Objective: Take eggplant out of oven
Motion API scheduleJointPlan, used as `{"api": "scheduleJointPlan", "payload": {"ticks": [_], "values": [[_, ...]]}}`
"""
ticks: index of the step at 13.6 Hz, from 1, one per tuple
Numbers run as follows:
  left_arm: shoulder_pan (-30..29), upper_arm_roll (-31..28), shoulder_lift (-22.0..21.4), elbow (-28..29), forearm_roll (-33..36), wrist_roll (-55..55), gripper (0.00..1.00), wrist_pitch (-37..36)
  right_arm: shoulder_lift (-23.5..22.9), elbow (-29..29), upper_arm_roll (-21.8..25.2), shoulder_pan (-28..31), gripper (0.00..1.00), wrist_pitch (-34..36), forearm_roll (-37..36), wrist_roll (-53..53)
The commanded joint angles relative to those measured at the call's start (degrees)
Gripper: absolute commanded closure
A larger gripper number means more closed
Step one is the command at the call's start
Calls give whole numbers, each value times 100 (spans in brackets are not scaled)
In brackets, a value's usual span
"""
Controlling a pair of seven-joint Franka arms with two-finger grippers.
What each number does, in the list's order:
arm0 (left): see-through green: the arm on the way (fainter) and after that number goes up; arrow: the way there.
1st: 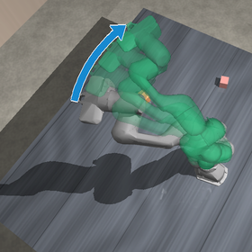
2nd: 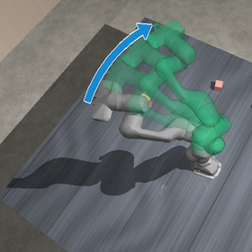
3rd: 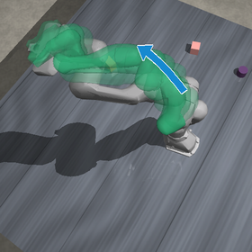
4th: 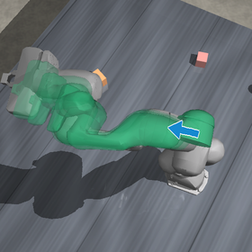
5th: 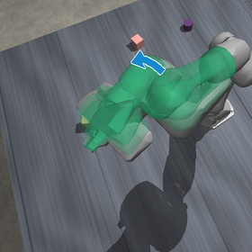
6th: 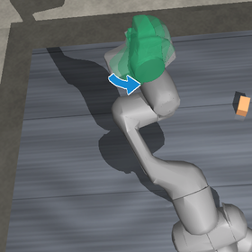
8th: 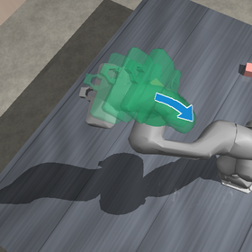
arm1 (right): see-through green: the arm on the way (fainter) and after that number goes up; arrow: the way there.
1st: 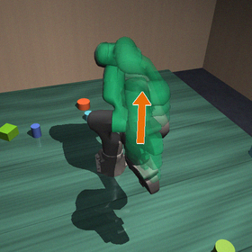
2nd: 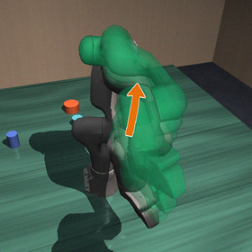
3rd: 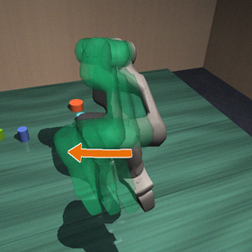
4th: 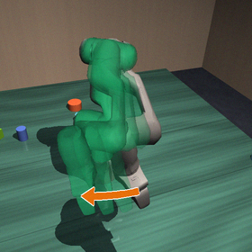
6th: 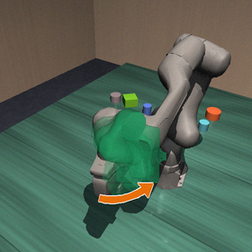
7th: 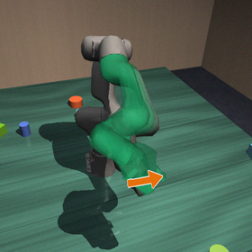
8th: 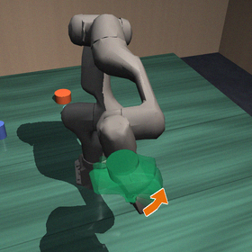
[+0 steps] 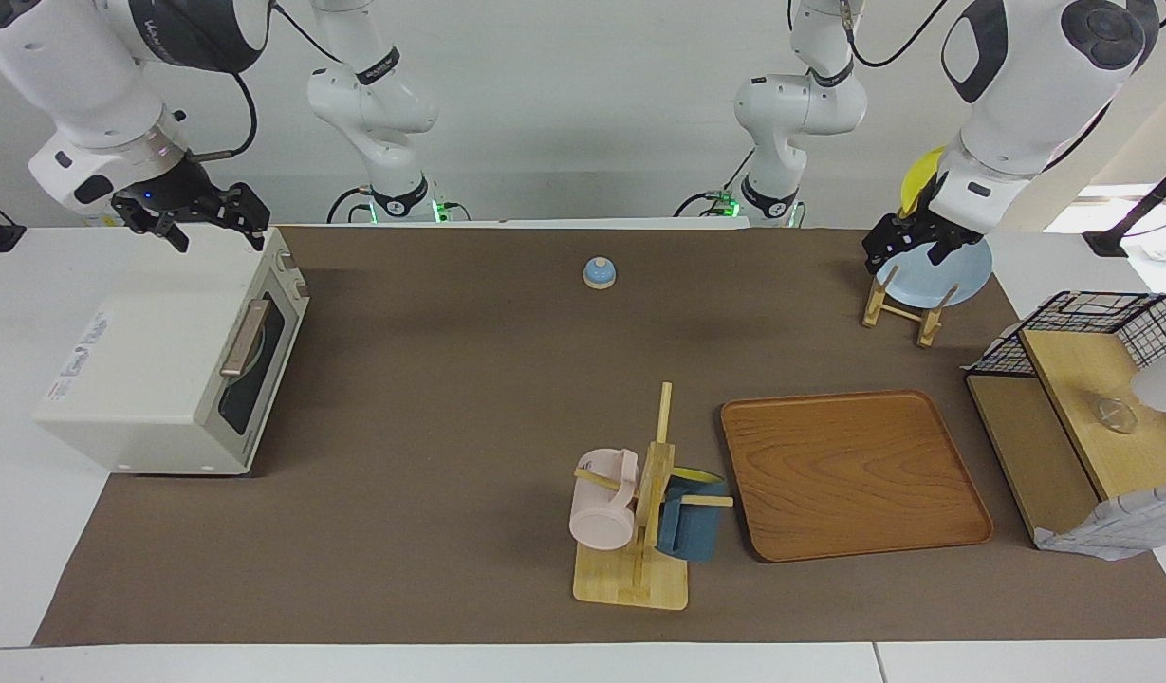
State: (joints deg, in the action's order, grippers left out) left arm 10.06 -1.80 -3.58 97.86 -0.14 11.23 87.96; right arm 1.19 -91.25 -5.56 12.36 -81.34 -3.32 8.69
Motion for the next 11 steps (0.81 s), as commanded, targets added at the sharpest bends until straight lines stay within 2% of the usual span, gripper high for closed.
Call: {"api": "scheduleJointPlan", "payload": {"ticks": [1,2,3,5,8,9,11], "values": [[-31,22,-46,5,-30,-33,0,-60,101,-165,-42,-14,60,-240,69,80],[-31,22,-46,5,-30,-33,0,-60,179,-339,-42,-92,86,-416,77,80],[-31,22,-46,5,-30,-33,0,-60,267,-558,-42,-102,100,-626,77,62],[-31,22,-46,5,-30,-33,0,-60,164,-762,-24,-50,100,-1171,-19,71],[-31,22,-46,5,-30,-33,0,-60,-390,-771,-15,74,100,-1603,-63,80],[-31,22,-46,5,-30,-33,0,-60,-400,-885,-15,74,100,-1656,-194,80],[-31,22,-46,5,-30,-33,0,-60,-409,-1210,-15,83,100,-2251,-283,89]]}}
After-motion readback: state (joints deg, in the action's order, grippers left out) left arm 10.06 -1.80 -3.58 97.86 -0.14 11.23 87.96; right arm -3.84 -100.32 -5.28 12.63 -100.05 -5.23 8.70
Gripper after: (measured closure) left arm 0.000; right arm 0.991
